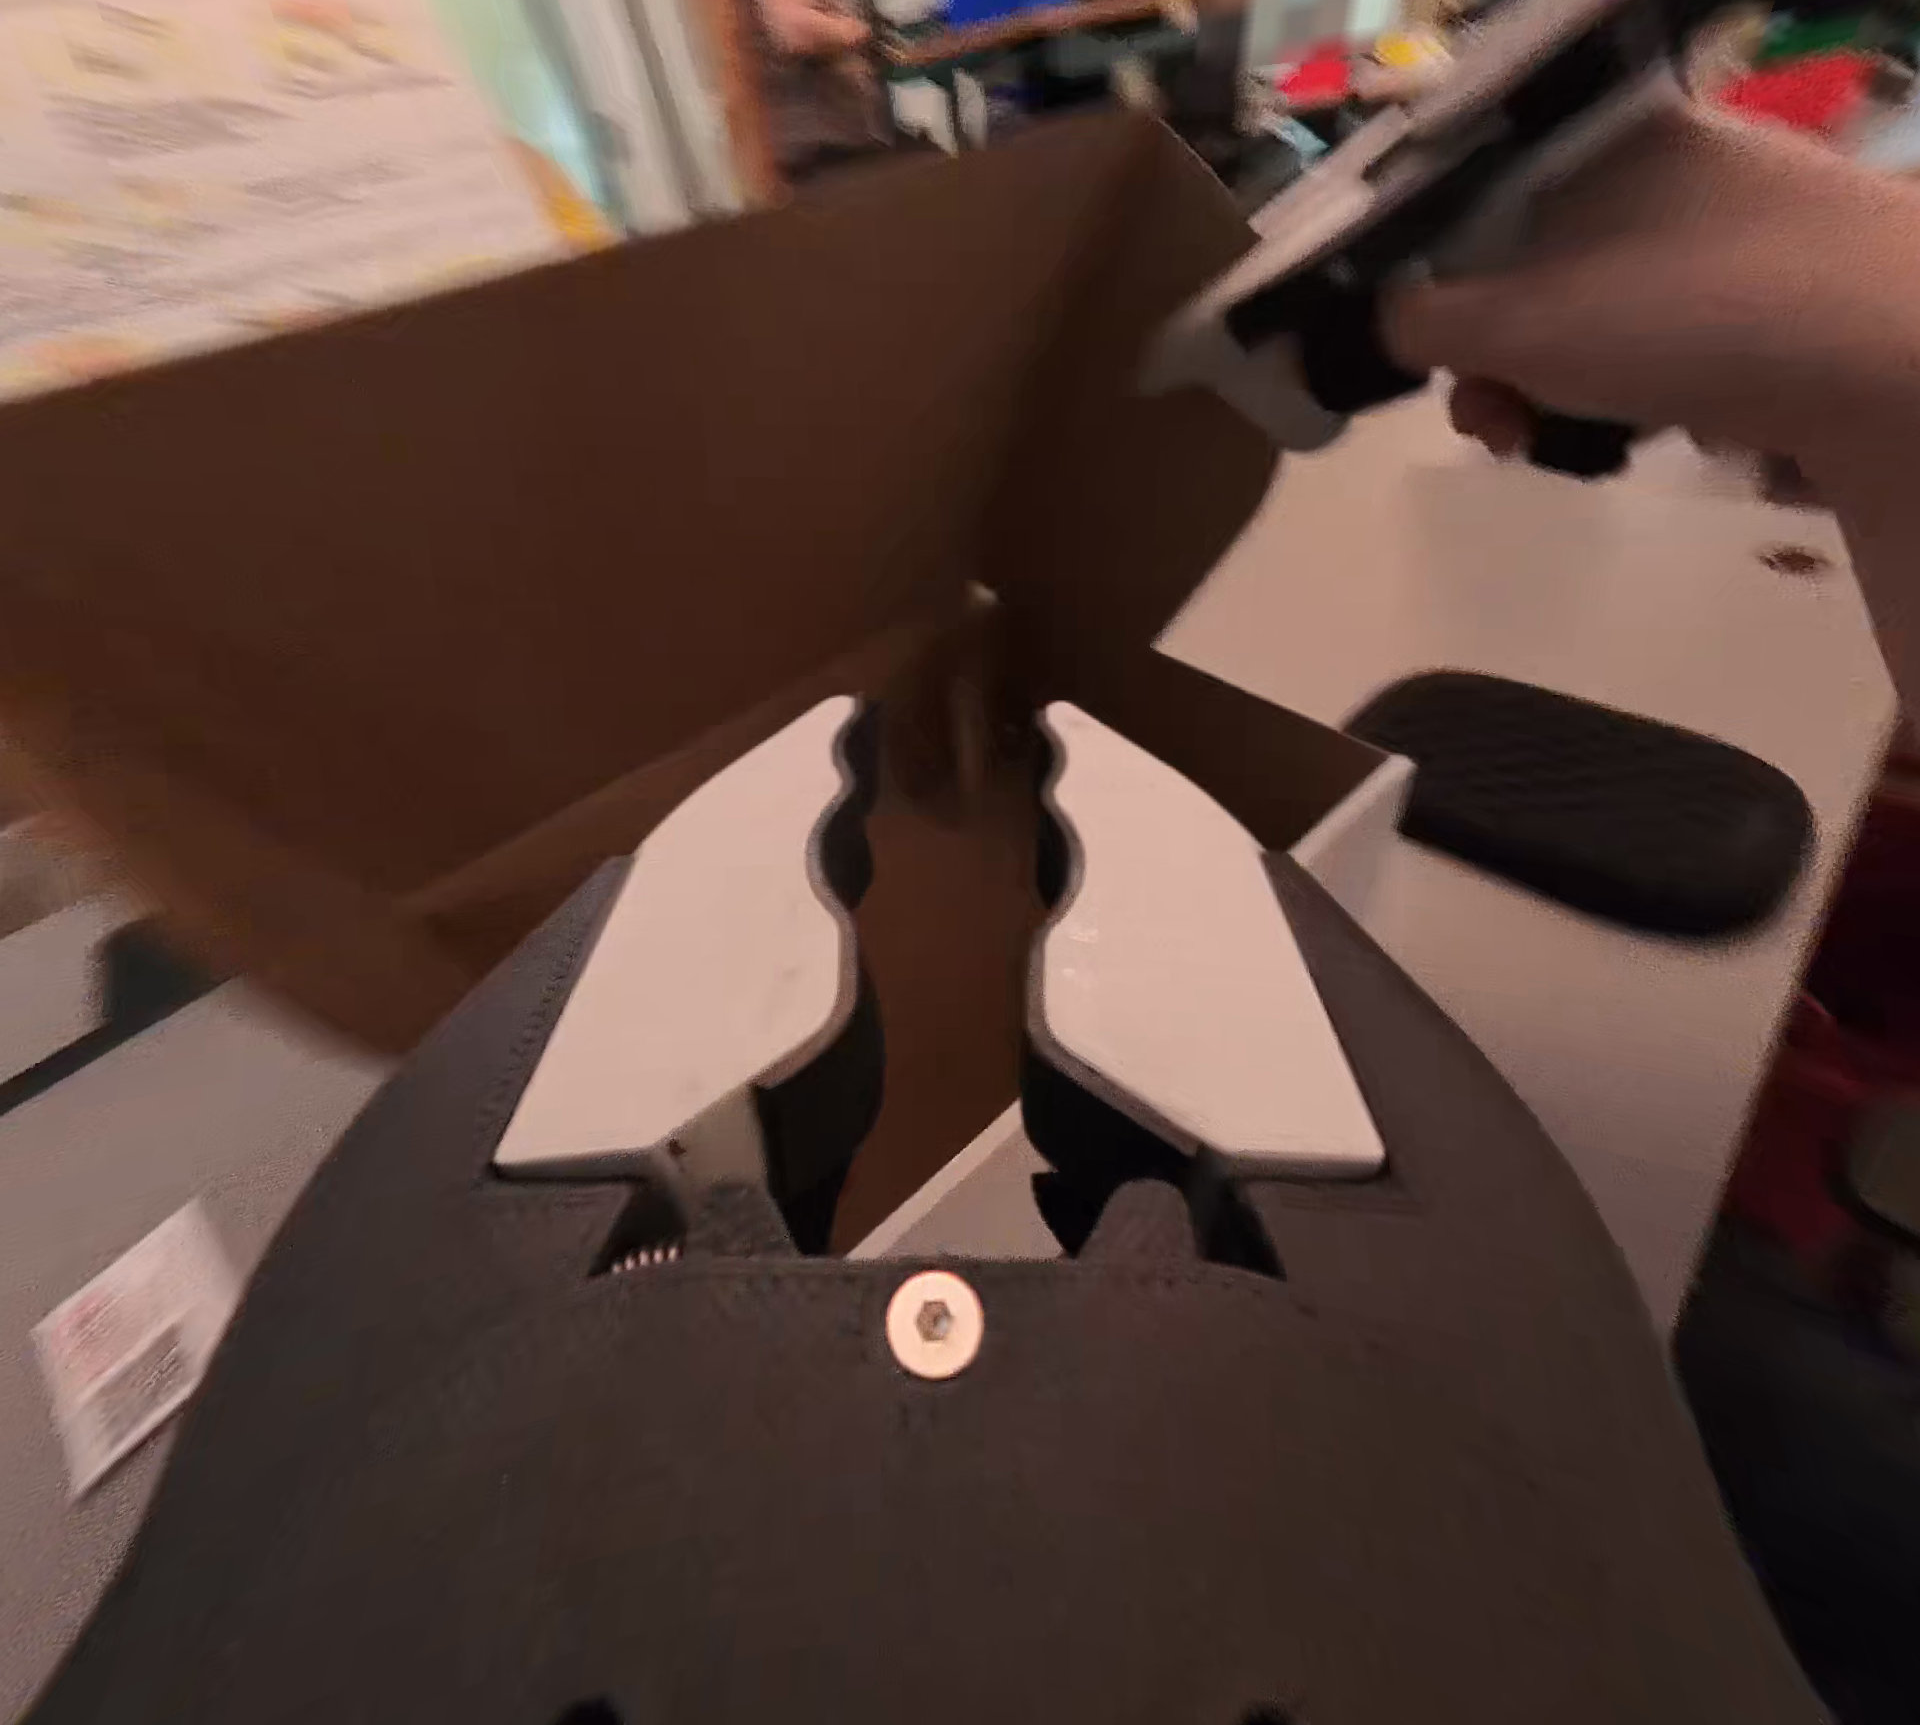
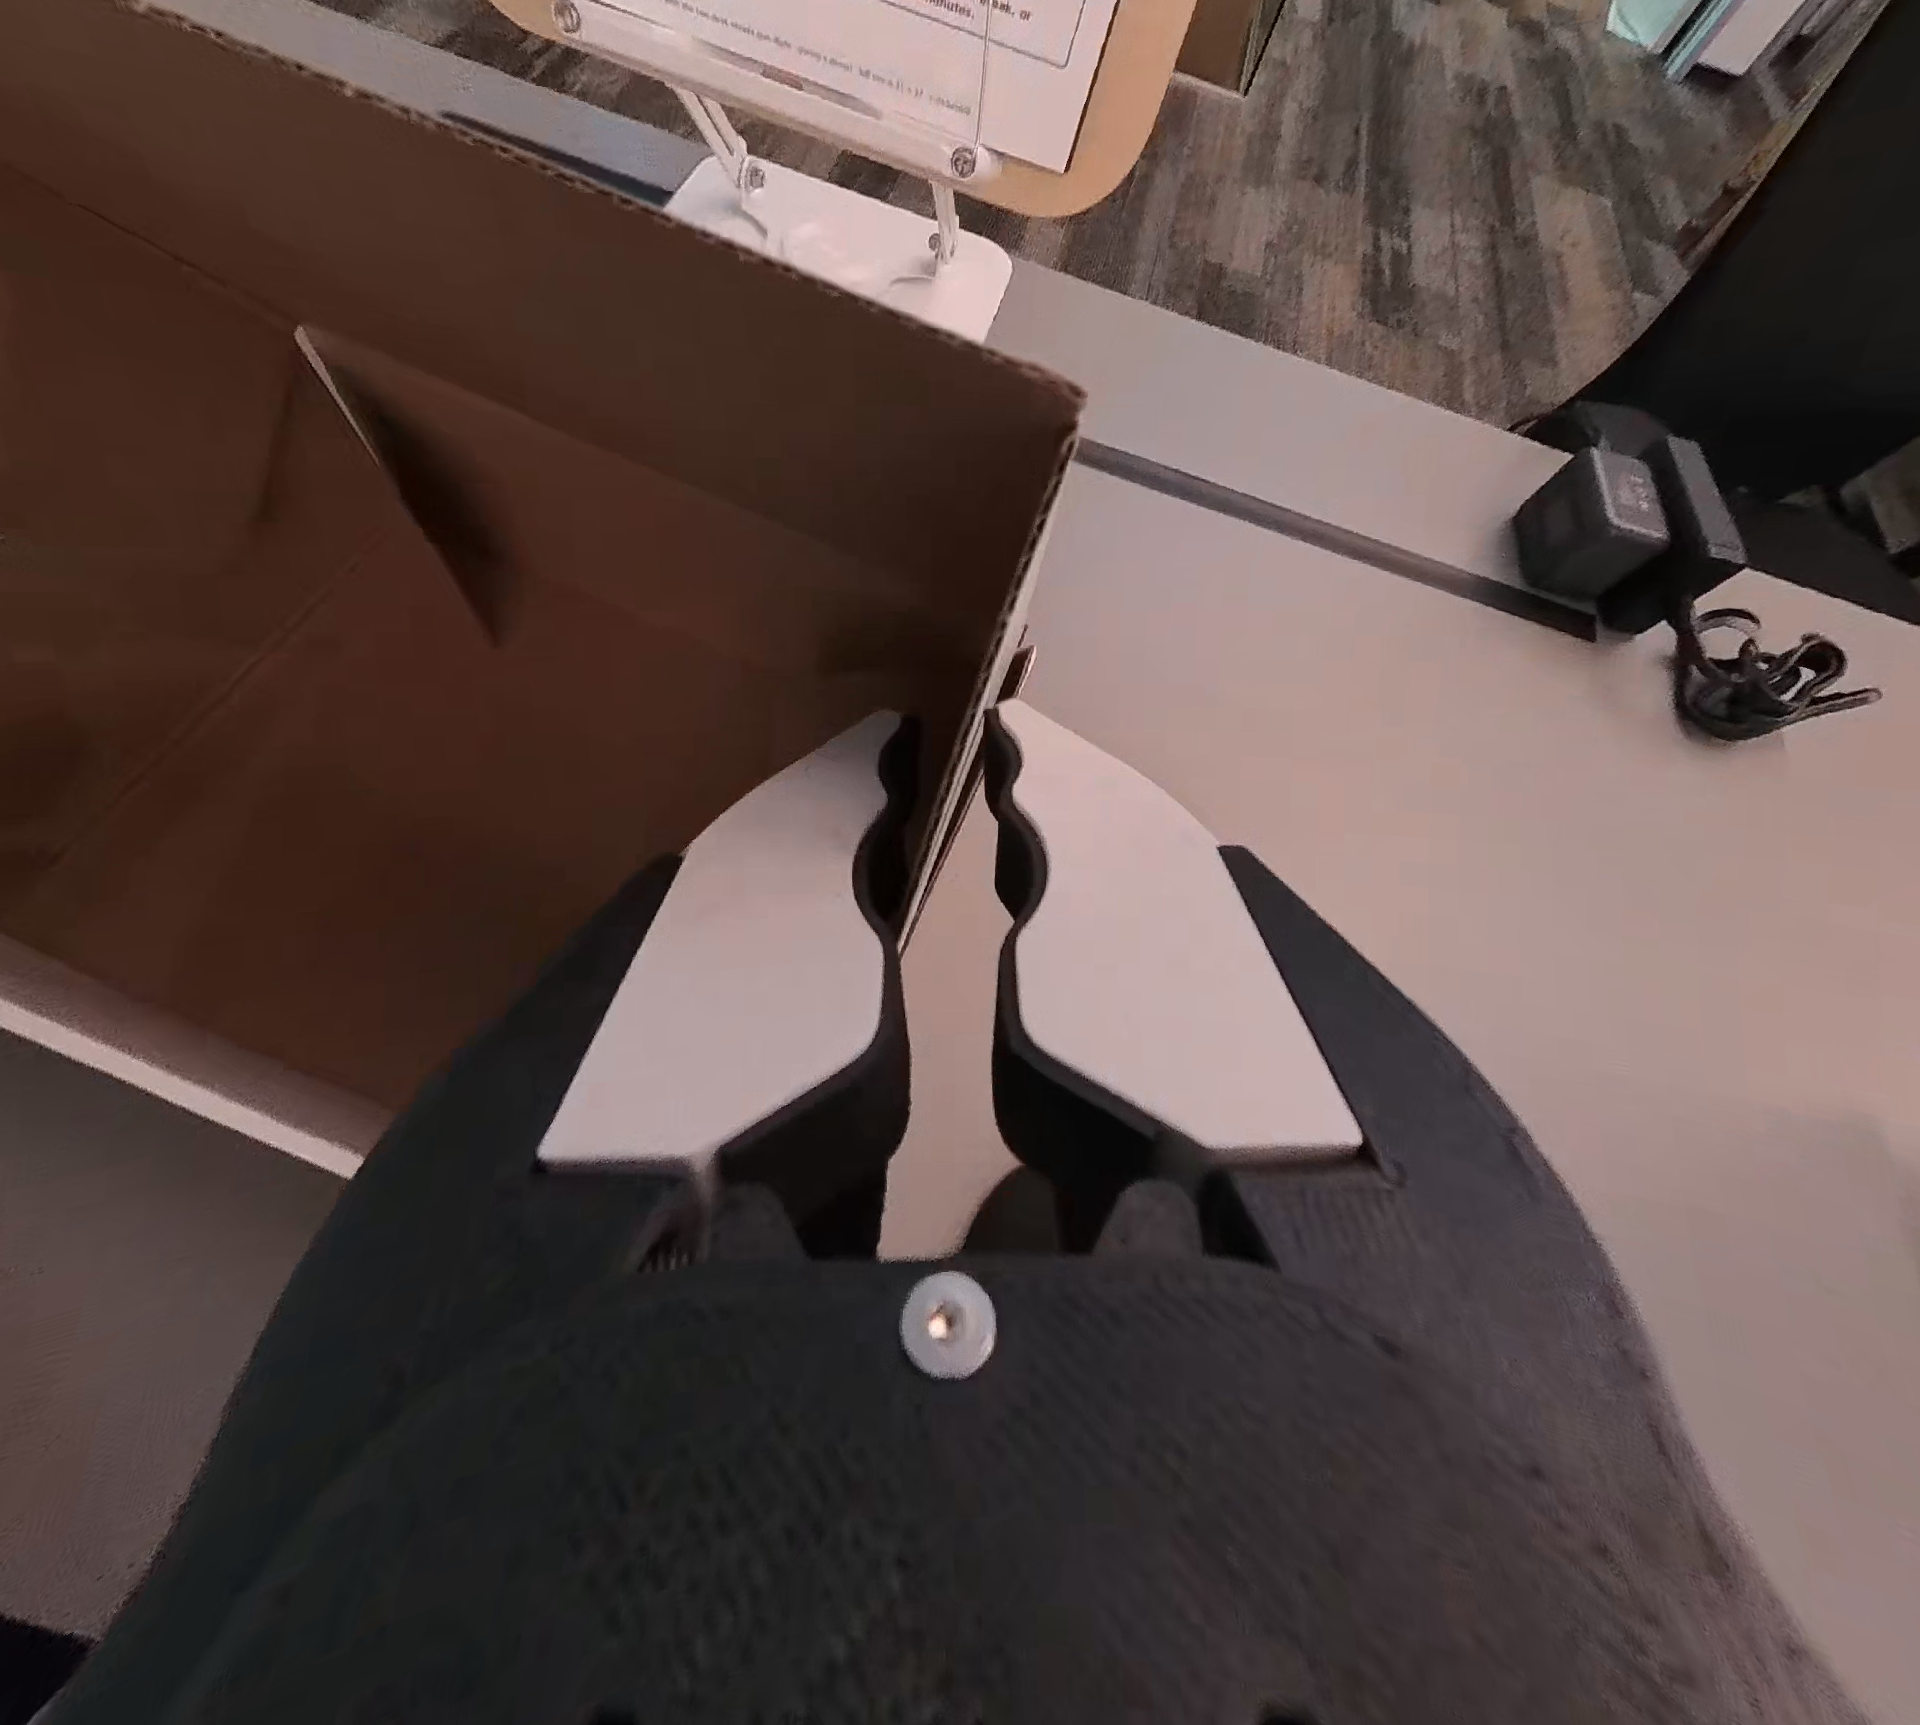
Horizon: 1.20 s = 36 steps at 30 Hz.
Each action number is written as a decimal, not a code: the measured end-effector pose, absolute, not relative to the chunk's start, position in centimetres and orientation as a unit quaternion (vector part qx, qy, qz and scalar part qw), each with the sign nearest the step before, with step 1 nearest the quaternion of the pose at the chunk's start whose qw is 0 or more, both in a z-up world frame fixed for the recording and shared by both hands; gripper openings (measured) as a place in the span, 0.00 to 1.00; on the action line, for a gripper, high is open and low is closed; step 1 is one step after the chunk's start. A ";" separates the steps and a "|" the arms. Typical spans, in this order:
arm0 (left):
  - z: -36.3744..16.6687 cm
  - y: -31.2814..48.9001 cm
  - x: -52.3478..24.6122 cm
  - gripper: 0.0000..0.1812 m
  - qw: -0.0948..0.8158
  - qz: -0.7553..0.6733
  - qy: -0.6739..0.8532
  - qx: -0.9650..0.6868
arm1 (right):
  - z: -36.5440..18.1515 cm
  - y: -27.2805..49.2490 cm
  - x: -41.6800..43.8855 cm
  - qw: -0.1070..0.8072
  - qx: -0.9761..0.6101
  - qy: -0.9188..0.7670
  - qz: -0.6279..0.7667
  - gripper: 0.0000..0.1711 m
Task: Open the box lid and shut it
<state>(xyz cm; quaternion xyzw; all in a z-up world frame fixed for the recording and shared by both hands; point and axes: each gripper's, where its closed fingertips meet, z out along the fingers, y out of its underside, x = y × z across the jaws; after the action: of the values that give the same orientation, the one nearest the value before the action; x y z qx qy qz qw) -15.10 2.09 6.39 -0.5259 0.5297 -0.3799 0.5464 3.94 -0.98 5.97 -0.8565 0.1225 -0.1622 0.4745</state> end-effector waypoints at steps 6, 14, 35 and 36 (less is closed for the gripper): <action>0.3 2.1 -4.8 0.19 0.433 -0.369 0.662 -0.488 | 5.5 -0.9 4.1 0.462 -0.866 0.128 -0.146 0.07; -4.3 4.4 0.5 0.19 0.449 -0.162 0.787 -0.392 | 3.5 -0.3 4.6 0.429 -0.885 0.139 -0.117 0.09; -7.3 8.8 3.3 0.19 0.470 -0.114 0.775 -0.406 | 1.3 -0.3 4.2 0.377 -0.909 0.164 -0.073 0.07; -7.4 9.0 3.3 0.18 0.471 -0.116 0.773 -0.408 | 1.5 -0.2 4.3 0.380 -0.907 0.168 -0.066 0.06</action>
<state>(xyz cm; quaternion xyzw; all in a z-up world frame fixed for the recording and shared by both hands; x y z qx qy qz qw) 3.33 8.97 -7.40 -0.4080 0.7734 -0.1157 0.4712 4.29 -0.24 1.45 -0.9070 0.1680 -0.0663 0.3803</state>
